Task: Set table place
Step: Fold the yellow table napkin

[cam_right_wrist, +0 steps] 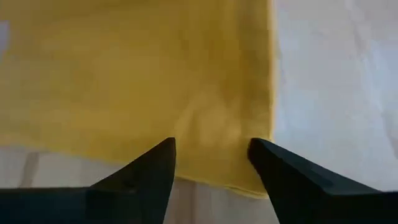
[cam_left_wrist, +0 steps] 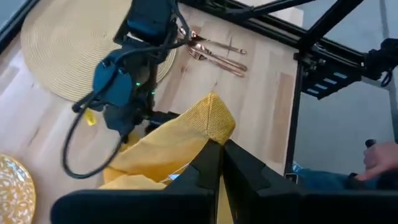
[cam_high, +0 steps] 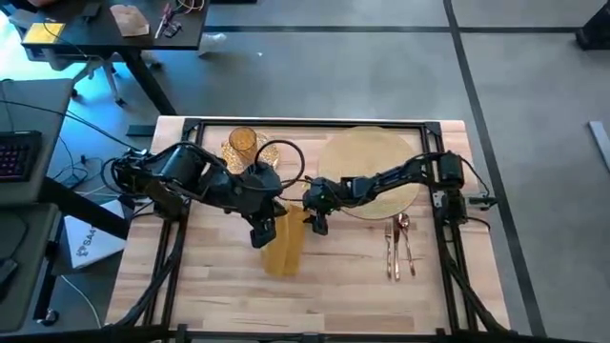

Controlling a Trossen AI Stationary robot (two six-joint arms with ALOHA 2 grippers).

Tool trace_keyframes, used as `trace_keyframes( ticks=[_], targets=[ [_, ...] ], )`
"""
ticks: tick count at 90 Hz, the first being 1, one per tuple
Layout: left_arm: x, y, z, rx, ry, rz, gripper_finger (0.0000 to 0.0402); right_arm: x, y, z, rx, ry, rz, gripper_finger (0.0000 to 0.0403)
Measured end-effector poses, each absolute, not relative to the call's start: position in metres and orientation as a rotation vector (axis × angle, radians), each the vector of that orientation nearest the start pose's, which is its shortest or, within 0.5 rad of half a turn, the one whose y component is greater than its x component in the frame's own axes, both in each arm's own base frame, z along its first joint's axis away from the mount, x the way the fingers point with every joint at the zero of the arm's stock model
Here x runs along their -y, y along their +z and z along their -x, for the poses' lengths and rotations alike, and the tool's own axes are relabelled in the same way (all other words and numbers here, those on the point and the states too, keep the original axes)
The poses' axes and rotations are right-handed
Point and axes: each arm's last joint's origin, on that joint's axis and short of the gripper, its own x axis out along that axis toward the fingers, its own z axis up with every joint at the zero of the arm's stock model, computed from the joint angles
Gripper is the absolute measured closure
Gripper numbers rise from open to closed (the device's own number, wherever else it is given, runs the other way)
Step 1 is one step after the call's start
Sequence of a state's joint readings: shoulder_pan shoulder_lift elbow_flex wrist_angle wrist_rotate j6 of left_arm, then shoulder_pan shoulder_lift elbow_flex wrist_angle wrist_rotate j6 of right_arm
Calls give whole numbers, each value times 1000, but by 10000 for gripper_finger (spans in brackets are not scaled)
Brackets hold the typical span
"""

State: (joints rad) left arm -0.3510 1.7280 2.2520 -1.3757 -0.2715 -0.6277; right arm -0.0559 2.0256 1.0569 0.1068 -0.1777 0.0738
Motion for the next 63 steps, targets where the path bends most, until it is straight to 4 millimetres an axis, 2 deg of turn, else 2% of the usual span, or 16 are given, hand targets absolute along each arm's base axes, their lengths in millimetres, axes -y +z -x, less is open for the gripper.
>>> trace_keyframes(
  ticks=[16,27,33,39,46,63],
  targets=[
    [103,466,-290,-801,176,344,401,7,98,-384,-908,94,-175,303],
    [109,465,-288,-809,167,353,401,0,111,-372,-984,121,-254,378],
    [115,464,-284,-836,144,355,401,-3,123,-364,-1024,149,-293,396],
    [122,462,-279,-881,110,362,401,-7,136,-357,-1051,147,-311,387],
    [130,458,-273,-936,92,358,401,-10,149,-351,-1066,136,-319,356],
    [156,449,-263,-1026,25,300,401,-17,151,-349,-1071,127,-290,237]
  ],
)
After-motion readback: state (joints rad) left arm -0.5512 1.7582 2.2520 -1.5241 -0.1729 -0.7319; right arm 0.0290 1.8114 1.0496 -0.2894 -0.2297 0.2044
